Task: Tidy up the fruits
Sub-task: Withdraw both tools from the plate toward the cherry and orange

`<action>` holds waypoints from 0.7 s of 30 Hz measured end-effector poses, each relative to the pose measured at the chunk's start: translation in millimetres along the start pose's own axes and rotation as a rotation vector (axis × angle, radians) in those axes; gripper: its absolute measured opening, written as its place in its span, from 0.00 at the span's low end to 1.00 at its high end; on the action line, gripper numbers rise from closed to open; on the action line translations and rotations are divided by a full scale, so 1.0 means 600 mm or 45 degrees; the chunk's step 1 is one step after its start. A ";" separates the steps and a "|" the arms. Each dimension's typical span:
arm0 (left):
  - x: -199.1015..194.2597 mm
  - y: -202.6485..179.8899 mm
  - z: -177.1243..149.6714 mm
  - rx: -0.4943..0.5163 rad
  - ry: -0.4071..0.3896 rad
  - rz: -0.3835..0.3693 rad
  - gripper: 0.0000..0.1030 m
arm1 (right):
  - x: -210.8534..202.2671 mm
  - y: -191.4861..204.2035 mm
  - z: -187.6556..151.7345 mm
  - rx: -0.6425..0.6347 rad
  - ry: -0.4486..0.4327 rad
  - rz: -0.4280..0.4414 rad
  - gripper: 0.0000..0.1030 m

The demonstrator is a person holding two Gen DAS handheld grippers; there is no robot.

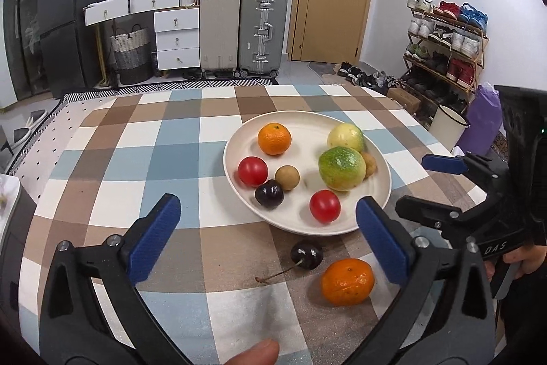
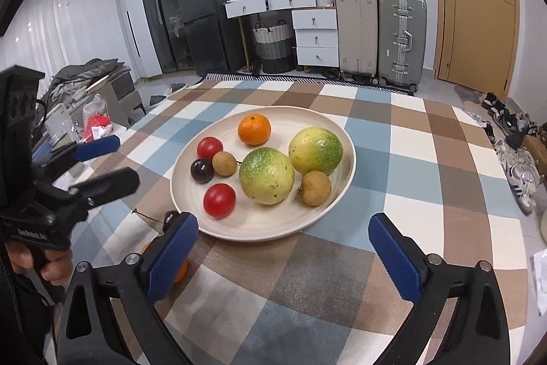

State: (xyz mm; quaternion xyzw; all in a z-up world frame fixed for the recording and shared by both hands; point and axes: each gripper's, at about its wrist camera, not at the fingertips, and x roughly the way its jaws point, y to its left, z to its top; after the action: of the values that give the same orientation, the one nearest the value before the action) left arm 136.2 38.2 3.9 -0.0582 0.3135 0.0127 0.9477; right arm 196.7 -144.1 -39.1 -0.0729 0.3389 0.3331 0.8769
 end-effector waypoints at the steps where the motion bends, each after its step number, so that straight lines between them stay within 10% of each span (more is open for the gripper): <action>1: -0.002 0.001 0.000 0.002 -0.001 -0.003 0.99 | 0.000 0.001 -0.001 -0.005 -0.001 -0.003 0.99; 21: -0.004 -0.010 -0.017 0.070 0.065 0.006 0.99 | 0.017 0.037 -0.018 -0.094 0.098 0.127 0.99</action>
State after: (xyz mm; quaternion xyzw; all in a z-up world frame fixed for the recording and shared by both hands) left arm 128.3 31.2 -2.1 -0.0318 0.3378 0.0048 0.9407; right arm 182.5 -125.7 -51.4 -0.1009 0.3632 0.3857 0.8421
